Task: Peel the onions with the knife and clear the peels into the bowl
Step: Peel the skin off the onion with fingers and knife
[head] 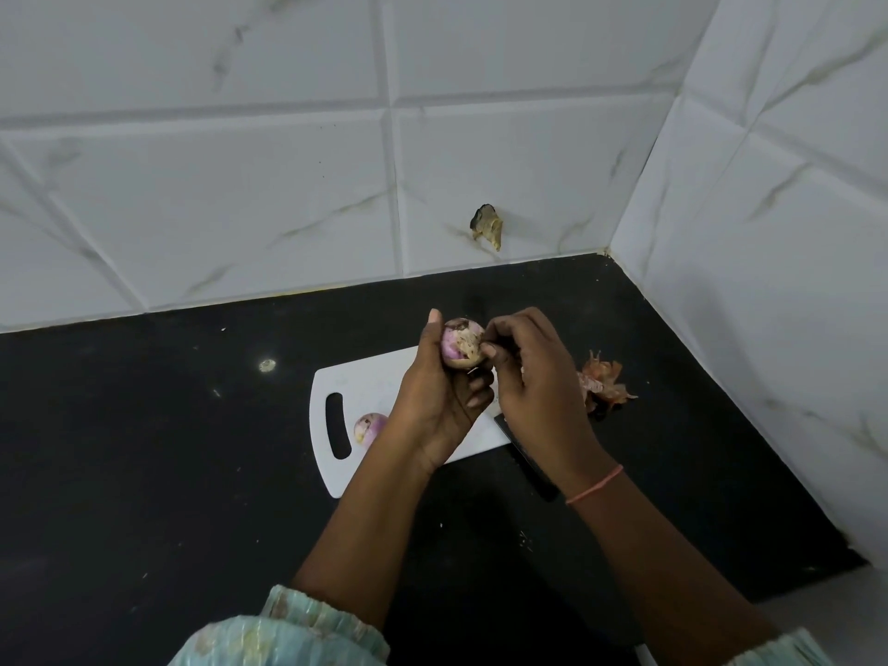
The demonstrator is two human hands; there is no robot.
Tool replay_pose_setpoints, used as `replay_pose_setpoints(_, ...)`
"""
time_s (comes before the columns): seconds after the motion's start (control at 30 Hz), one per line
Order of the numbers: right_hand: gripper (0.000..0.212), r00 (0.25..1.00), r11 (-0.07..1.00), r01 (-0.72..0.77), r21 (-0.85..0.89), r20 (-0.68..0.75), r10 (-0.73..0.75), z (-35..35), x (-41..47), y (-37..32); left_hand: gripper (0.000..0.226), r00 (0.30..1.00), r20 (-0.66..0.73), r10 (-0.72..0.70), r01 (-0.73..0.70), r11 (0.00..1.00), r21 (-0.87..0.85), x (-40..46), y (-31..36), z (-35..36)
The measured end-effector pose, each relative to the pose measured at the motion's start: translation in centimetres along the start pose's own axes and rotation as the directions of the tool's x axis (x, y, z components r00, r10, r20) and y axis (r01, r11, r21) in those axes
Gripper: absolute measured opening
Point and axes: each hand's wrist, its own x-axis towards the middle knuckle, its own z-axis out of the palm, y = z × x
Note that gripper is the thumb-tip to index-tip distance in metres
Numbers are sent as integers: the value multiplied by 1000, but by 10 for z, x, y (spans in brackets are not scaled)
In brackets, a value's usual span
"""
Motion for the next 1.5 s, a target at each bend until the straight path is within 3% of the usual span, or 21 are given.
replay_pose_setpoints(0.13,10,997,998,-58,-39,47,60,2,6,4,61,995,69,-66,70,996,-53,1,1,-2)
replay_pose_setpoints(0.3,15,947,891,-316,326,56,316,-2,7,4,52,966,211,-152,178,978,-107,-1,9,-8)
replay_pose_setpoints(0.43,23,945,900,-317,300,20,326,1,2,9,55,958,232,-171,196,977,-89,-1,6,-7)
replay_pose_setpoints(0.6,10,909,843,-380,381,-16,417,-5,4,11,62,955,204,-214,237,967,-93,4,1,-10)
replay_pose_setpoints(0.8,7,969,959,-227,167,-62,240,0,7,14,61,964,165,-209,230,966,-115,6,-5,-8)
replay_pose_setpoints(0.9,7,987,986,-156,57,-18,157,5,9,17,60,966,164,-202,229,959,-165,7,-5,-8)
replay_pose_setpoints(1.17,7,995,994,-94,52,35,92,18,0,20,66,978,83,-193,209,936,-283,4,-3,-6)
replay_pose_setpoints(1.33,8,959,910,-284,302,84,271,12,-2,8,60,989,-50,-140,120,952,-283,14,-4,-12)
replay_pose_setpoints(1.5,11,824,792,-448,414,-152,546,-5,4,23,57,985,-46,-164,147,955,-256,11,-1,-13)
